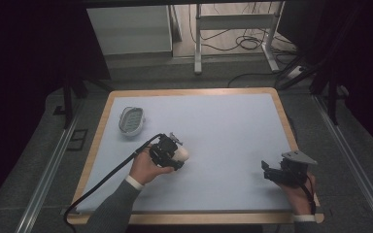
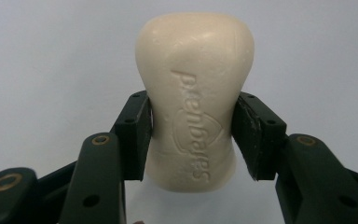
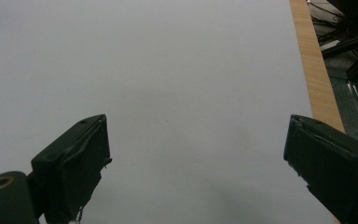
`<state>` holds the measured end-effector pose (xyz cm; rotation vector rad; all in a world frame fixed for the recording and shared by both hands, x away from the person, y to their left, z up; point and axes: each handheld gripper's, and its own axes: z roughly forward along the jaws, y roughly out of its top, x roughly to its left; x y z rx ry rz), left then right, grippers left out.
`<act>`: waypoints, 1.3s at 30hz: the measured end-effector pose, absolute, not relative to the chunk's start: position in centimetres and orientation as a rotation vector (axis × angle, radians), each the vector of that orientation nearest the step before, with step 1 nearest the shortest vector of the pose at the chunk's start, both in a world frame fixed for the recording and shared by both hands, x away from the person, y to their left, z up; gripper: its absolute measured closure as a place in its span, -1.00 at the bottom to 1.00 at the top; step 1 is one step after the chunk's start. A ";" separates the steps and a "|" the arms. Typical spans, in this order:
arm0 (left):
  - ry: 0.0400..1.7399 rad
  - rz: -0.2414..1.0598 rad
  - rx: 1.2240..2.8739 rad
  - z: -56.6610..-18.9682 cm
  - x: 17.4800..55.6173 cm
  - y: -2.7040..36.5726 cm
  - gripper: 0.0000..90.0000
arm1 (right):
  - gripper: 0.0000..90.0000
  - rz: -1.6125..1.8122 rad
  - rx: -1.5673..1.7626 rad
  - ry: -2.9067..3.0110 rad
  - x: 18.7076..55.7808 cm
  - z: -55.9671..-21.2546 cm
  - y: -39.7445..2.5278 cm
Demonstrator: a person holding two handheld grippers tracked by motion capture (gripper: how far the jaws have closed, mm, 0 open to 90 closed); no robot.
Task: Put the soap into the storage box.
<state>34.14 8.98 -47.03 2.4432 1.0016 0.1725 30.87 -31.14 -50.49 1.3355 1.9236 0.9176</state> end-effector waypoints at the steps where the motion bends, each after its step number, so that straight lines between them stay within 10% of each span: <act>1: 0.999 0.171 2.440 -46.9 34.2 9.0 0.11 | -0.85 0.921 1.336 1.923 30.9 -50.5 -31.2; 39: 1.097 0.229 2.346 -43.7 37.2 14.0 0.11 | -0.85 0.904 1.364 1.914 31.1 -50.8 -31.8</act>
